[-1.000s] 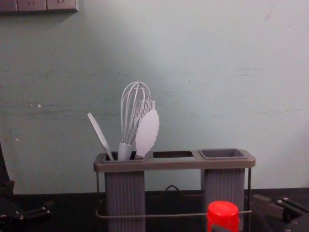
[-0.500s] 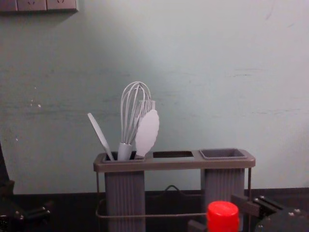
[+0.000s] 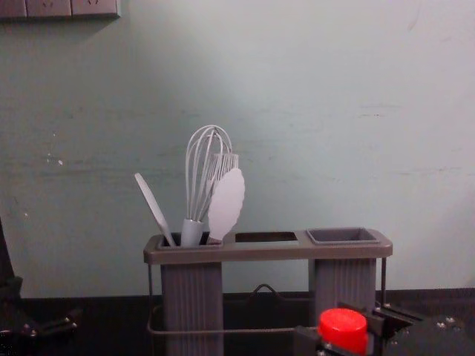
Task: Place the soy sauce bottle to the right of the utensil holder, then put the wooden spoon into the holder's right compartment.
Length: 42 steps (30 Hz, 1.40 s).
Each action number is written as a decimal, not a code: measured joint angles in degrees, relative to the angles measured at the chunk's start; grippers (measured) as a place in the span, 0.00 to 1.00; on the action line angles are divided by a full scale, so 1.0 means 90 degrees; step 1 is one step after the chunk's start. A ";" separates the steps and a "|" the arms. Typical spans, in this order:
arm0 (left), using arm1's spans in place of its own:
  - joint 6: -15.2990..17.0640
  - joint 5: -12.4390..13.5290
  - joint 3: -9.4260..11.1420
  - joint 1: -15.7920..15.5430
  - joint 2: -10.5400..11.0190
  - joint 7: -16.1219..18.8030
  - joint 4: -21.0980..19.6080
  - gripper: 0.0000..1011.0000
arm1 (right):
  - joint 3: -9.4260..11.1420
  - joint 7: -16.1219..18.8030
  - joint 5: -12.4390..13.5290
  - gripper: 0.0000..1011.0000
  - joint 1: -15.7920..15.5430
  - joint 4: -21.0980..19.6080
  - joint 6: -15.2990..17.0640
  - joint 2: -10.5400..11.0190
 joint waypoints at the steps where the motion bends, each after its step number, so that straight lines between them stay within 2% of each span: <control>1: 0.0000 0.0000 -0.0001 0.0000 0.0000 0.0000 0.0000 1.00 | 0.0010 0.0015 -0.0006 0.65 -0.0003 -0.0006 0.0011 -0.0006; 3: 0.0000 0.0000 0.0000 0.0000 0.0000 0.0000 0.0000 1.00 | 0.0044 0.0061 -0.0031 0.57 -0.0013 -0.0021 0.0046 -0.0035; 6: 0.0000 0.0000 0.0000 0.0000 0.0000 0.0000 0.0000 1.00 | 0.0064 0.0096 -0.0051 0.51 -0.0017 -0.0026 0.0068 -0.0058; 7: 0.0000 0.0000 0.0000 0.0000 0.0000 0.0000 0.0000 1.00 | 0.0158 0.0186 -0.0059 0.38 -0.0066 -0.0126 0.0110 -0.0113; 10: 0.0000 0.0000 0.0000 0.0000 0.0000 0.0000 0.0000 1.00 | 0.0221 0.0185 -0.0041 0.38 -0.0113 -0.0228 0.0106 -0.0099; 14: 0.0000 0.0000 0.0000 0.0000 0.0000 0.0000 0.0000 1.00 | 0.0491 0.0161 0.0085 0.38 -0.0296 -0.0550 0.0049 -0.0002; 25: 0.0000 0.0000 0.0000 0.0000 0.0000 0.0000 0.0000 1.00 | 0.1061 0.0045 0.0244 0.38 -0.0628 -0.0794 -0.0046 0.0163; 29: 0.0000 0.0000 0.0000 0.0000 0.0000 0.0000 0.0000 1.00 | 0.1293 -0.0015 0.0244 0.38 -0.0721 -0.0815 -0.0074 0.0196; 34: 0.0000 0.0000 0.0000 0.0000 0.0000 0.0000 0.0000 1.00 | 0.1469 -0.0053 0.0241 0.38 -0.0765 -0.0774 -0.0076 0.0195; 42: 0.0000 0.0000 0.0000 0.0000 0.0000 0.0000 0.0000 1.00 | 0.1645 -0.0063 0.0239 0.38 -0.0686 -0.0541 -0.0068 0.0139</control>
